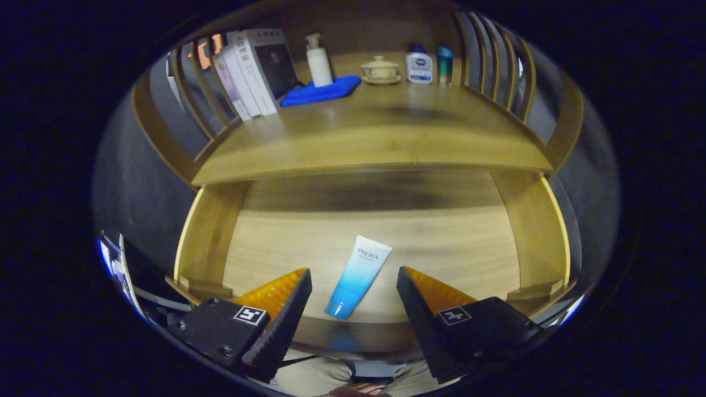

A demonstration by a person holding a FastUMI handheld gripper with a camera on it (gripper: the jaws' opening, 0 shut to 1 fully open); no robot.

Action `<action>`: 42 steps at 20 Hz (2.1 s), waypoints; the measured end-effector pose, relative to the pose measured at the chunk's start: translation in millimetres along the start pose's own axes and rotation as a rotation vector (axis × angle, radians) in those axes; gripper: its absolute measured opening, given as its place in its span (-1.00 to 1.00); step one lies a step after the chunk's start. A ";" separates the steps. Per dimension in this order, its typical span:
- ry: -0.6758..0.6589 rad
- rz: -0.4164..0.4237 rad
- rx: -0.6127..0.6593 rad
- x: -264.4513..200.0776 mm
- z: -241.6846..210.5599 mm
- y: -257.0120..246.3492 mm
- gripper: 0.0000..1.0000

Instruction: Pull open the drawer, take out the items inside it, and place them on the countertop above the cabinet.

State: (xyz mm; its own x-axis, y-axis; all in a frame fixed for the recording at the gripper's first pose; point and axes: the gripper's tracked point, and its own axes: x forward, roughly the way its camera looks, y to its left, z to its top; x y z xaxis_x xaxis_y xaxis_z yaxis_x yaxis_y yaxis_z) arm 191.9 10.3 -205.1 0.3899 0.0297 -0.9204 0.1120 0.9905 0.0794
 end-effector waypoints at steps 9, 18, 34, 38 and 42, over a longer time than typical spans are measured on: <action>0.170 -0.076 0.116 45.4 -13.2 -0.4 0.86; 0.228 -0.105 0.140 55.9 -21.9 -1.1 0.27; 0.084 -0.073 0.042 -10.3 9.7 5.2 -0.15; 0.029 -0.057 0.010 -40.9 26.9 11.5 -0.15; -0.040 -0.059 -0.003 -61.5 55.0 14.9 -0.15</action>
State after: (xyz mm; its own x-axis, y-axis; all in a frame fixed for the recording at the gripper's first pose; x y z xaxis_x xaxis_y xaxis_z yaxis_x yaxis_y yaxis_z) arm 219.9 15.9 -126.2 0.4193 -0.0340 -0.9072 0.1330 0.9908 0.0243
